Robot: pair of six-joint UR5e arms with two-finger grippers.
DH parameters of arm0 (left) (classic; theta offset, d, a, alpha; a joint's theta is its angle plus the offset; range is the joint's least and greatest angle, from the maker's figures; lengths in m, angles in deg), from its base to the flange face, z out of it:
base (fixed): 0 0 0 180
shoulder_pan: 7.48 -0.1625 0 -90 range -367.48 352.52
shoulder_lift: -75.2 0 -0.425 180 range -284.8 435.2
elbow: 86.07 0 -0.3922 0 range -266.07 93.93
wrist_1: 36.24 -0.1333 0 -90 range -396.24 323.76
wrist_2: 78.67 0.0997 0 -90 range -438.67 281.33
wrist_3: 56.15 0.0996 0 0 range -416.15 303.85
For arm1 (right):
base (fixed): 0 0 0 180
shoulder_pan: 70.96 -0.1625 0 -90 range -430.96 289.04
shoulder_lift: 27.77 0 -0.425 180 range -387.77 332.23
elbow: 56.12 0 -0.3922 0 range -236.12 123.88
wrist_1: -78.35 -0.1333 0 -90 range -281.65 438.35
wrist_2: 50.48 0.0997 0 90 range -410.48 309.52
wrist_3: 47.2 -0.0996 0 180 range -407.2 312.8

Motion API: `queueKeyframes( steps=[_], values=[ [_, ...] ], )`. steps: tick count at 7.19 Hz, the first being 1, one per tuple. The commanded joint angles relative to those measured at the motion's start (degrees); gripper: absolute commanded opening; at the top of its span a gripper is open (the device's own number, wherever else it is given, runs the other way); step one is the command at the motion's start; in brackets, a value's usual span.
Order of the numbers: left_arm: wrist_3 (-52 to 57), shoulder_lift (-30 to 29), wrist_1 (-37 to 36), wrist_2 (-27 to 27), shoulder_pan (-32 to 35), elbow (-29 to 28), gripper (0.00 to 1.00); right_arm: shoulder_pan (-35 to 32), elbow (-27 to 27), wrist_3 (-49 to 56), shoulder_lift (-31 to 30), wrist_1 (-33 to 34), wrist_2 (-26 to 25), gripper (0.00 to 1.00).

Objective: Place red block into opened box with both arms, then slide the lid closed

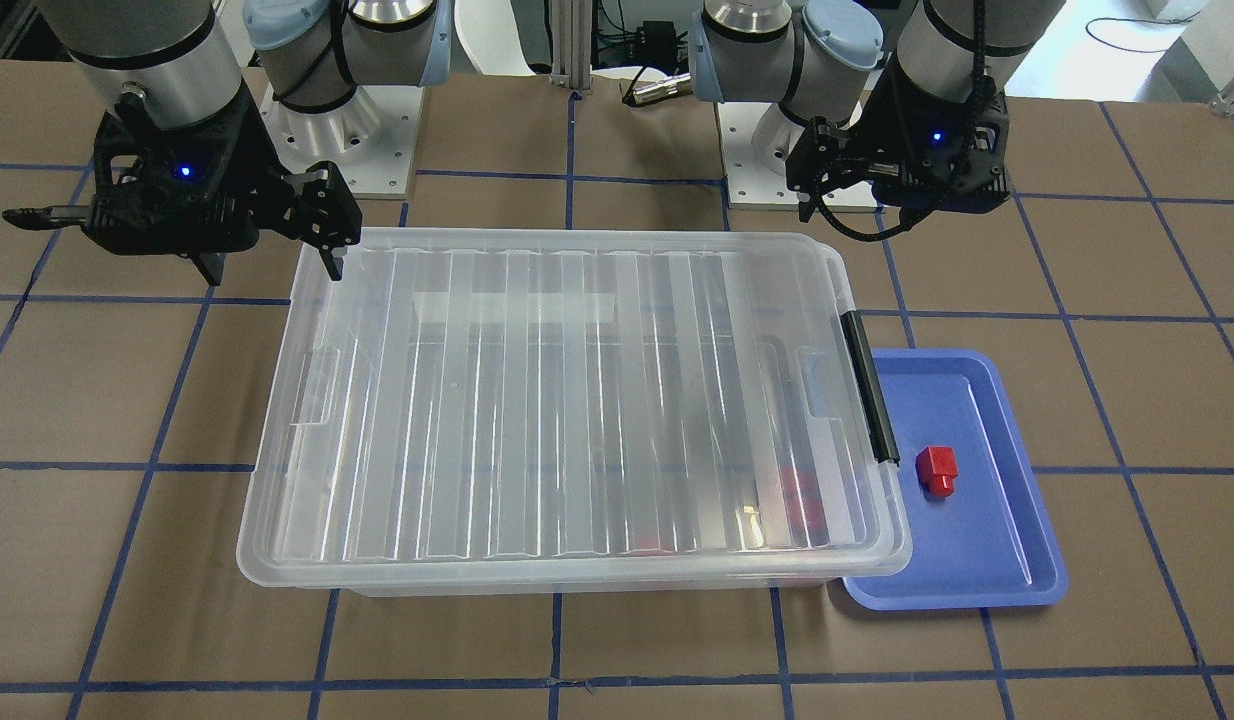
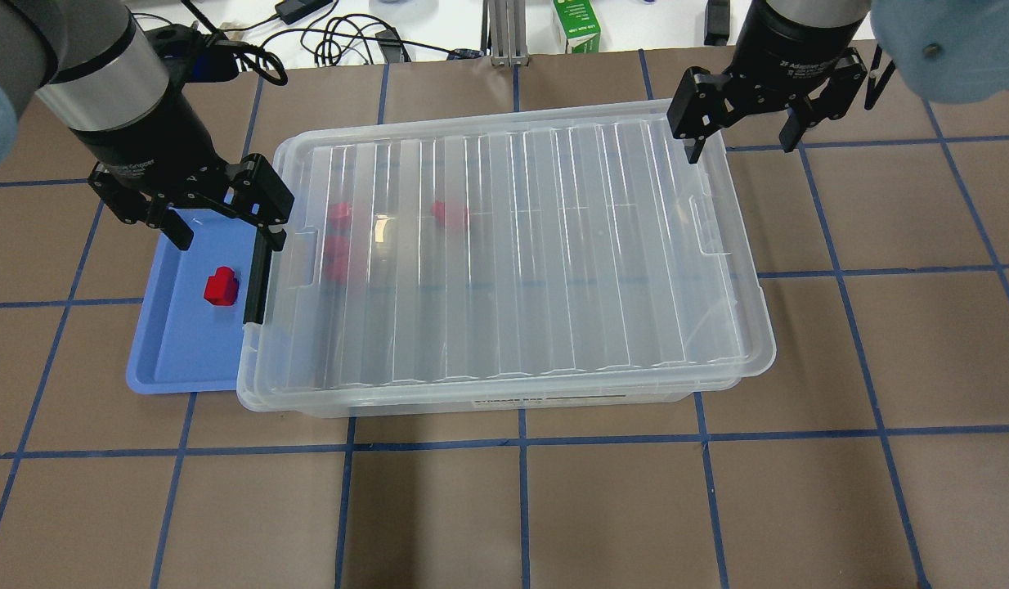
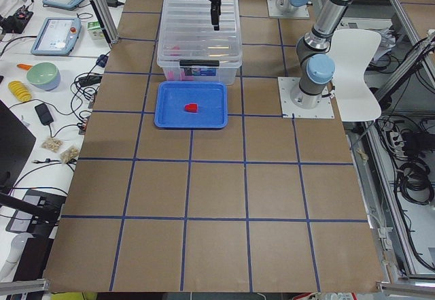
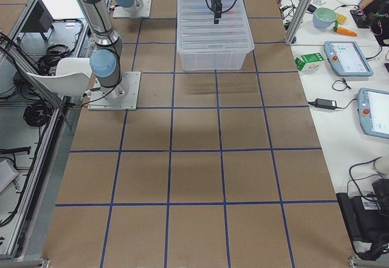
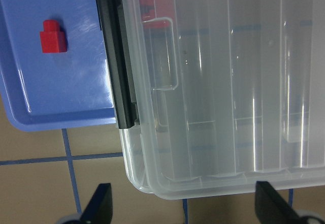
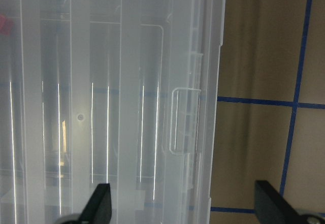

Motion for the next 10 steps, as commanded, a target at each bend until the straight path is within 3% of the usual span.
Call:
queueKeyframes(
  steps=[1,3,5,7,10],
  values=[
    [0.1,-0.1,-0.4,0.8,-1.2,-0.3,1.0,3.7,0.1,4.0,-0.3,0.6,0.0,1.0],
    [2.3,-0.9,-0.6,2.6,-7.0,-1.0,1.0,4.0,-1.8,5.3,1.1,2.1,0.0,1.0],
    [10.3,-2.4,-3.4,2.0,-13.5,0.1,1.0,4.7,-7.8,5.4,5.4,12.9,-0.2,1.0],
    [20.2,-4.6,-5.9,2.0,-17.8,0.1,1.0,6.7,-16.4,6.0,5.8,23.7,-0.1,1.0],
    [25.7,-9.0,-7.6,-1.1,-22.9,0.7,1.0,6.8,-18.7,6.0,6.0,26.5,0.0,1.0]
  ],
)
